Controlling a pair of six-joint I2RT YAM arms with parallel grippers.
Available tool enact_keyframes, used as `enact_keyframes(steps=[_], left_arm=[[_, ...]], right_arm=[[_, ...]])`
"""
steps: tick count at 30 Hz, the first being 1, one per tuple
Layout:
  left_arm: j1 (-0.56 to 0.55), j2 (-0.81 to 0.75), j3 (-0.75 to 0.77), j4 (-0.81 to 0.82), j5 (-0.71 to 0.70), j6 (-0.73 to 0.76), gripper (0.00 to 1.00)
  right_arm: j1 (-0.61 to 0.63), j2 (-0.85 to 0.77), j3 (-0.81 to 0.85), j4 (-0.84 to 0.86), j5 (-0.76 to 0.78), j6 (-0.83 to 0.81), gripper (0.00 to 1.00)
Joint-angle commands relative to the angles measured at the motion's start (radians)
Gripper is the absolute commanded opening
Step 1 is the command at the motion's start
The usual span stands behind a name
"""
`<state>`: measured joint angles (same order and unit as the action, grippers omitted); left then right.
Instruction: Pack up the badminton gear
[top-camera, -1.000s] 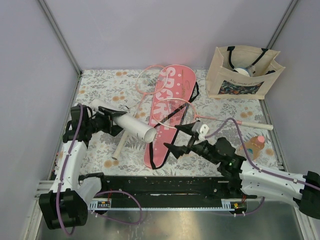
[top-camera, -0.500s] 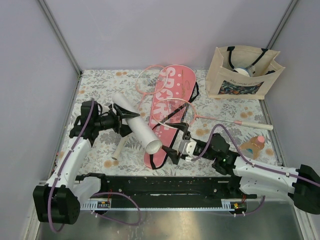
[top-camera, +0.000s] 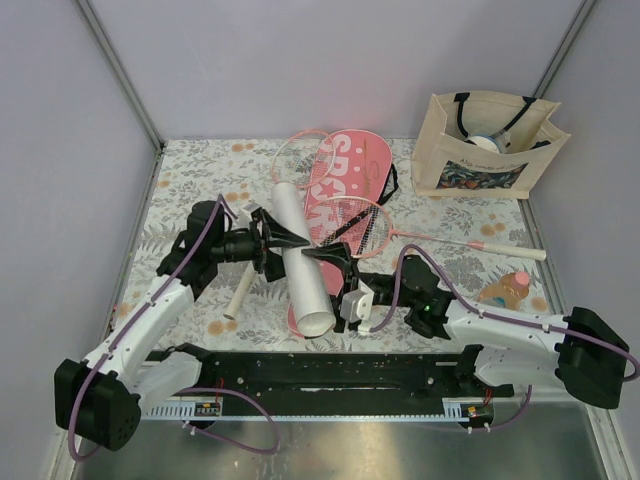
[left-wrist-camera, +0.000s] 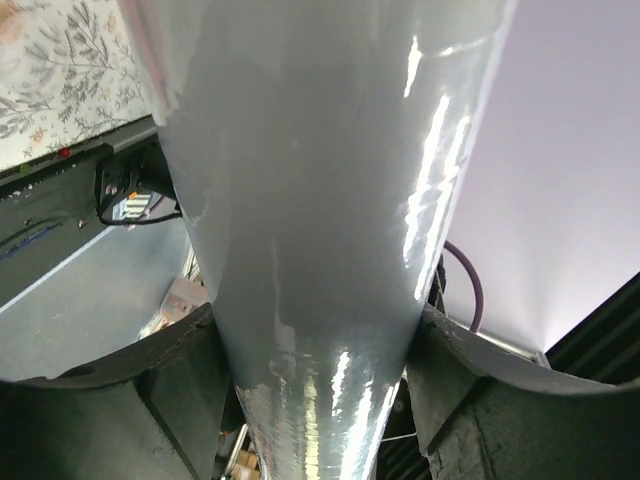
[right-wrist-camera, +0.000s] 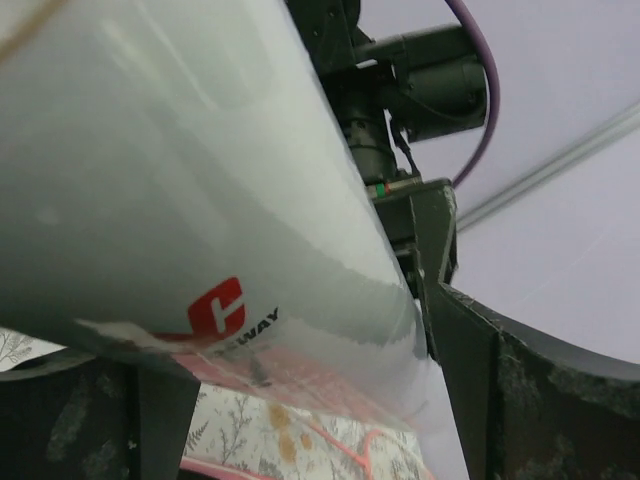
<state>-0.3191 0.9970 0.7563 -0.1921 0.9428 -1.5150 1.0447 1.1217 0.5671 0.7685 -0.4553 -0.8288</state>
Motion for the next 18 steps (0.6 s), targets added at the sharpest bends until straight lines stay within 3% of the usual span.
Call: enact_keyframes(steps=[1, 4, 8, 10, 14, 18], left_arm=[[-0.058, 0.006, -0.005, 0.111, 0.005, -0.047, 0.48], [-0.061, 0.025, -0.02, 0.173, 0.017, -0.083, 0.5], [-0.063, 0.038, -0.003, 0.18, 0.017, -0.086, 0.62], [-0.061, 0.045, 0.017, 0.143, 0.019, -0.062, 0.69], [-0.061, 0.057, 0.057, 0.045, 0.016, 0.002, 0.93], [-0.057, 0.077, 0.048, 0.062, 0.019, 0.004, 0.99]], right_arm=[[-0.002, 0.023, 0.063, 0.11, -0.077, -0.038, 0.93], [-0.003, 0.044, 0.067, 0.11, -0.091, -0.041, 0.85], [-0.002, 0.053, 0.051, 0.144, -0.091, -0.016, 0.73], [-0.002, 0.049, 0.051, 0.134, -0.08, -0.013, 0.7], [-0.003, 0.044, 0.036, 0.169, 0.009, 0.026, 0.68], [-0.029, 0.027, 0.031, 0.158, 0.078, 0.071, 0.65]])
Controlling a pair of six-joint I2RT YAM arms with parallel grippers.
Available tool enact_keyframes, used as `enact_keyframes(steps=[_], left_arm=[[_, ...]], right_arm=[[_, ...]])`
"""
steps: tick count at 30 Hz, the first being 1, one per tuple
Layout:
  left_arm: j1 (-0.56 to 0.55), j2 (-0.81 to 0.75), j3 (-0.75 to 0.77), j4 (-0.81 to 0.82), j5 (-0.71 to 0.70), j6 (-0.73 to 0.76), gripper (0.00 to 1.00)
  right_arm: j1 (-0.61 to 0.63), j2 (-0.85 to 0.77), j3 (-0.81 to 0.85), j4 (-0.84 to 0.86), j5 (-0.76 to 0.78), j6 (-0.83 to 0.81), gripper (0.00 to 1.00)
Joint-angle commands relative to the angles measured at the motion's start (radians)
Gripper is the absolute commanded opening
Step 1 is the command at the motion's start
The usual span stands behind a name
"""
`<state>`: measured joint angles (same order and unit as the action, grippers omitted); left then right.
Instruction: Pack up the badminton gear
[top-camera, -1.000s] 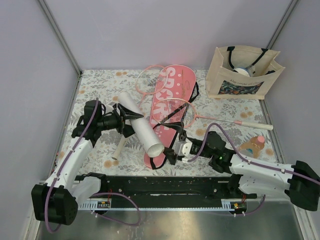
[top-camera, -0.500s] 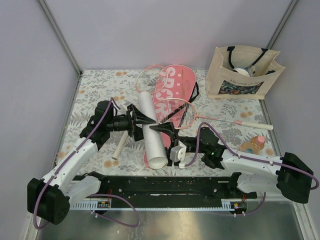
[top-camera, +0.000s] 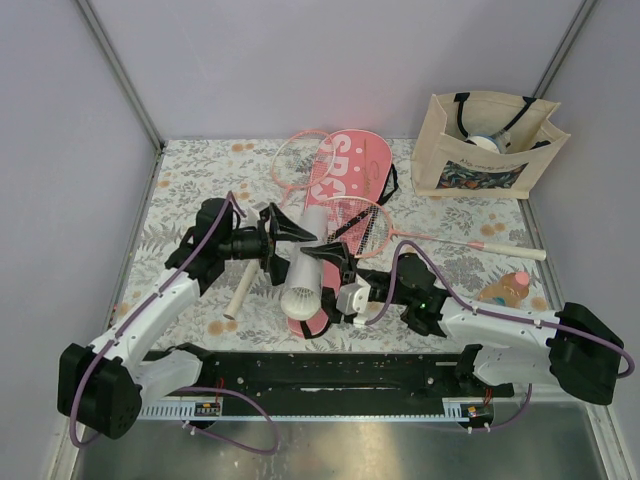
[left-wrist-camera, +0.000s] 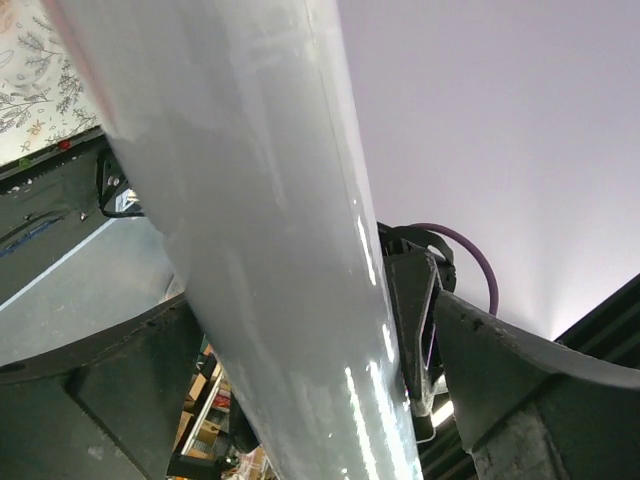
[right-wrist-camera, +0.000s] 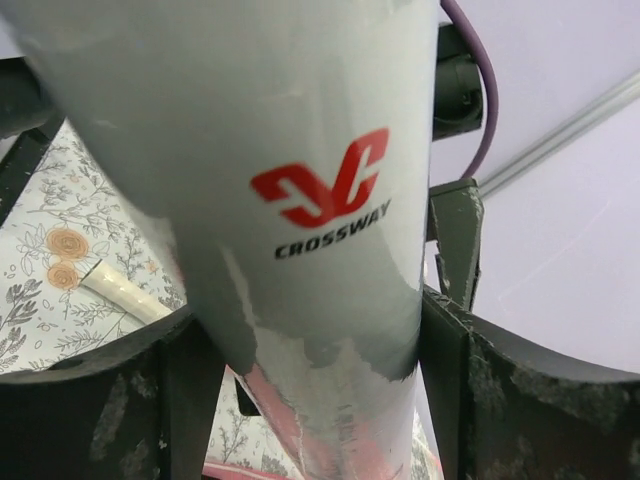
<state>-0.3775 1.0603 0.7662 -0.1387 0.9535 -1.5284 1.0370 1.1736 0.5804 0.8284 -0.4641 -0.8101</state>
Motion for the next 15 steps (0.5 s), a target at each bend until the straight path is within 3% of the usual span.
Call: enact_keyframes(steps=[1, 5, 8, 12, 15], left_arm=[[0.008, 0.02, 0.044, 0.01, 0.008, 0.019, 0.99], [0.04, 0.032, 0.117, -0.066, -0.015, 0.129, 0.99], [0.068, 0.059, 0.22, -0.315, -0.103, 0.354, 0.99], [0.143, 0.105, 0.314, -0.507, -0.29, 0.575, 0.99], [0.175, 0.127, 0.361, -0.536, -0.514, 0.736, 0.86]], right_arm=[[-0.035, -0.037, 0.022, 0.077, 0.087, 0.08, 0.64], [-0.086, -0.103, 0.012, 0.015, 0.146, 0.132, 0.65], [-0.118, -0.161, -0.01, -0.011, 0.203, 0.164, 0.65], [-0.132, -0.23, -0.019, -0.087, 0.286, 0.193, 0.62], [-0.135, -0.278, -0.017, -0.138, 0.344, 0.245, 0.6]])
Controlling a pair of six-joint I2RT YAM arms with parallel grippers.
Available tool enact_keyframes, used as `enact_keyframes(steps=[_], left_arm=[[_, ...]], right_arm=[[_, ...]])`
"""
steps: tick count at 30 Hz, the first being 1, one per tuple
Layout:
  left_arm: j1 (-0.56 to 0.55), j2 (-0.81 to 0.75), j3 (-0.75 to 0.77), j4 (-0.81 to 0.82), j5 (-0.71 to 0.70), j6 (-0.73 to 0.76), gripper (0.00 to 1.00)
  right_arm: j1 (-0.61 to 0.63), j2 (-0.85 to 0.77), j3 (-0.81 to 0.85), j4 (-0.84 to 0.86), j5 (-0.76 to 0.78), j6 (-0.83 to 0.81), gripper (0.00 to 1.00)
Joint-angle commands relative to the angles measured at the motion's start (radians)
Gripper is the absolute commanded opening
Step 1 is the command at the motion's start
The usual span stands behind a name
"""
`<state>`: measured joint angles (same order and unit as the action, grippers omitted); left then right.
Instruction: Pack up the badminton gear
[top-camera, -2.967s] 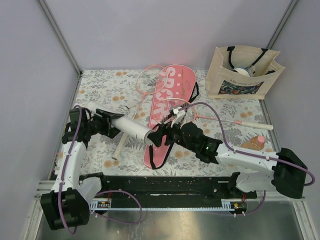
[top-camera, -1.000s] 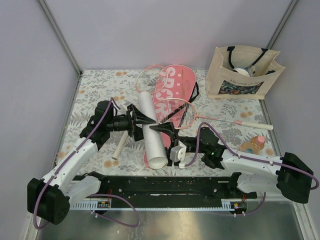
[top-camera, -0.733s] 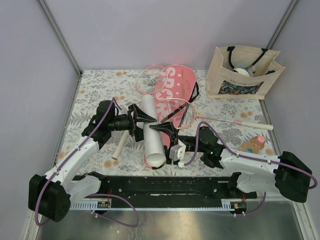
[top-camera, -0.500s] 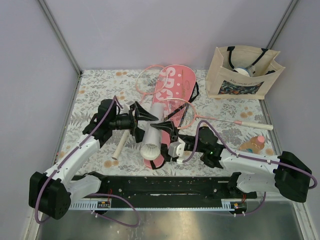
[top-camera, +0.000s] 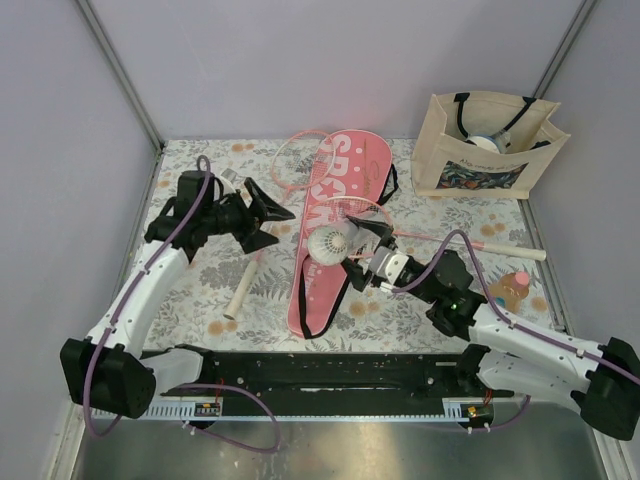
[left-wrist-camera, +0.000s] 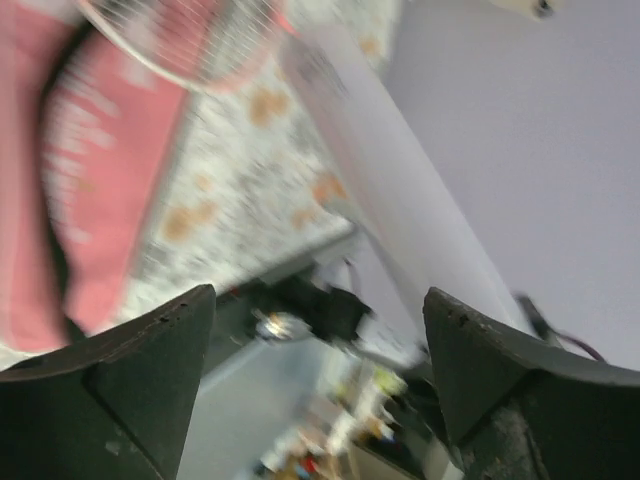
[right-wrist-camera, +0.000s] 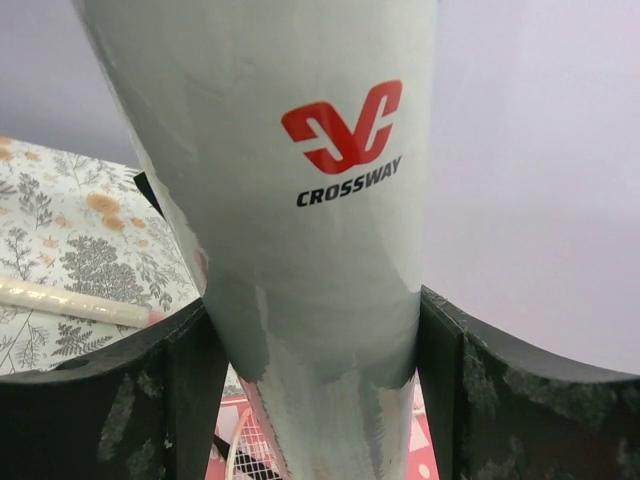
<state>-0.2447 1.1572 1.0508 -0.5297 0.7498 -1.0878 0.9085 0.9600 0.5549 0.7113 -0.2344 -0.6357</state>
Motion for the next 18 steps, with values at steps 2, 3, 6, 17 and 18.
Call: enact_keyframes(steps=[2, 3, 6, 17, 18], left_arm=[[0.054, 0.071, 0.145, -0.189, -0.442, 0.476, 0.86], [0.058, 0.096, 0.181, -0.223, -0.53, 0.538, 0.86], [0.067, 0.177, 0.241, -0.24, -0.738, 0.644, 0.88], [0.081, 0.674, 0.616, -0.326, -0.592, 1.037, 0.78], [0.078, 0.697, 0.642, -0.322, -0.569, 1.068, 0.78]], right_arm=[[-0.007, -0.086, 0.023, -0.119, 0.153, 0.094, 0.59], [-0.007, -0.099, 0.031, -0.154, 0.185, 0.109, 0.59], [-0.007, -0.141, 0.016, -0.182, 0.305, 0.192, 0.59], [-0.007, -0.329, -0.026, -0.315, 0.382, 0.283, 0.59], [-0.007, -0.339, -0.026, -0.32, 0.38, 0.294, 0.59]])
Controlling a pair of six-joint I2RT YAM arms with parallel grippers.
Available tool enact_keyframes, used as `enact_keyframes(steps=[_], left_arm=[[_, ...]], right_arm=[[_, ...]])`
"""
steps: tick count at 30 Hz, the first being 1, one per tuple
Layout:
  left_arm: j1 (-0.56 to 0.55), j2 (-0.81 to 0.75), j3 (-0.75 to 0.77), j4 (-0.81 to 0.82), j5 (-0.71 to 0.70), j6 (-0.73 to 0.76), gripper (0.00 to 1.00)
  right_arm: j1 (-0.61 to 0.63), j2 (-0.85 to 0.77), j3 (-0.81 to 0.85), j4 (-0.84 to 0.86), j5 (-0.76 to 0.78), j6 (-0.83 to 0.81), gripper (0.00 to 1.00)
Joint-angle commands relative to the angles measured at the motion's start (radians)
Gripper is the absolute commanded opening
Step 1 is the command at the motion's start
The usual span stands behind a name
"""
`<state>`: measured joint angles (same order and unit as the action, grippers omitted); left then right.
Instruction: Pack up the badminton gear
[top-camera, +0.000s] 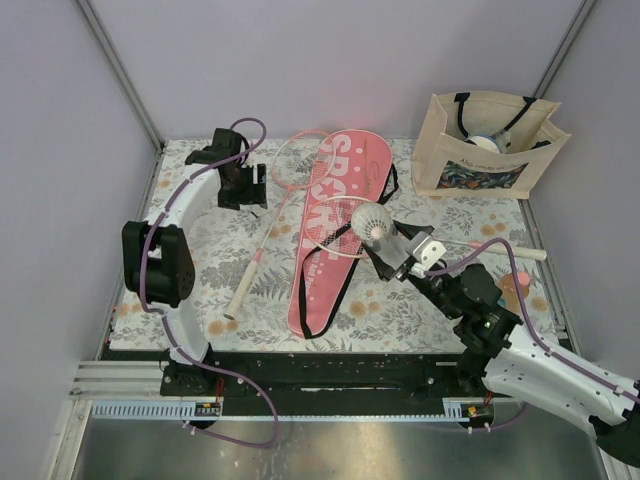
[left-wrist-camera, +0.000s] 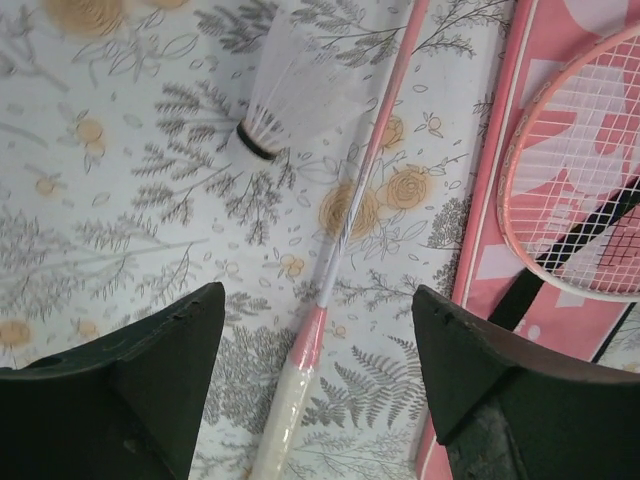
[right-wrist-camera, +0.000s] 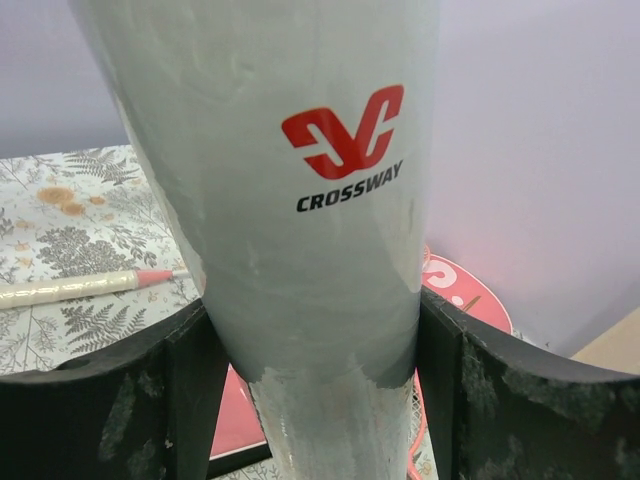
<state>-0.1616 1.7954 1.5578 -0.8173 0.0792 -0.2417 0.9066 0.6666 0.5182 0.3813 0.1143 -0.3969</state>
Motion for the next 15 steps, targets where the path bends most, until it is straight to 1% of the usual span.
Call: enact_keyframes(steps=[1, 2, 3, 5, 7, 10, 13, 15], left_arm=[[-0.015, 0.076, 0.148, -0.02, 0.114, 0.234, 0.78], [-0.029, 0.099, 0.166, -0.016, 0.09, 0.28, 0.78], [-0.044, 0.119, 0.188, -0.008, 0.041, 0.295, 0.79], [-0.062, 0.183, 0.281, -0.063, -0.184, 0.245, 0.79], [-0.058, 0.245, 0.361, -0.118, -0.208, 0.147, 0.77], [-0.064, 0.259, 0.332, -0.077, -0.229, 0.024, 0.75], [-0.065, 0.278, 0.326, -0.057, -0.291, -0.034, 0.73], [-0.065, 0.311, 0.364, -0.066, -0.318, -0.054, 0.73]], right_arm=[[-0.005, -0.053, 0.011, 0.005, 0.025, 0.058, 0.59], [-0.005, -0.062, 0.008, 0.004, 0.022, 0.059, 0.59], [-0.005, -0.067, 0.005, 0.005, 0.019, 0.061, 0.59], [-0.005, -0.07, 0.009, -0.007, 0.013, 0.061, 0.59], [-0.005, -0.067, 0.006, -0.01, 0.004, 0.055, 0.59], [-0.005, -0.064, -0.001, -0.002, -0.002, 0.041, 0.59], [-0.005, -0.067, -0.009, 0.002, 0.001, 0.03, 0.59], [-0.005, -0.071, -0.012, 0.007, -0.001, 0.032, 0.59]])
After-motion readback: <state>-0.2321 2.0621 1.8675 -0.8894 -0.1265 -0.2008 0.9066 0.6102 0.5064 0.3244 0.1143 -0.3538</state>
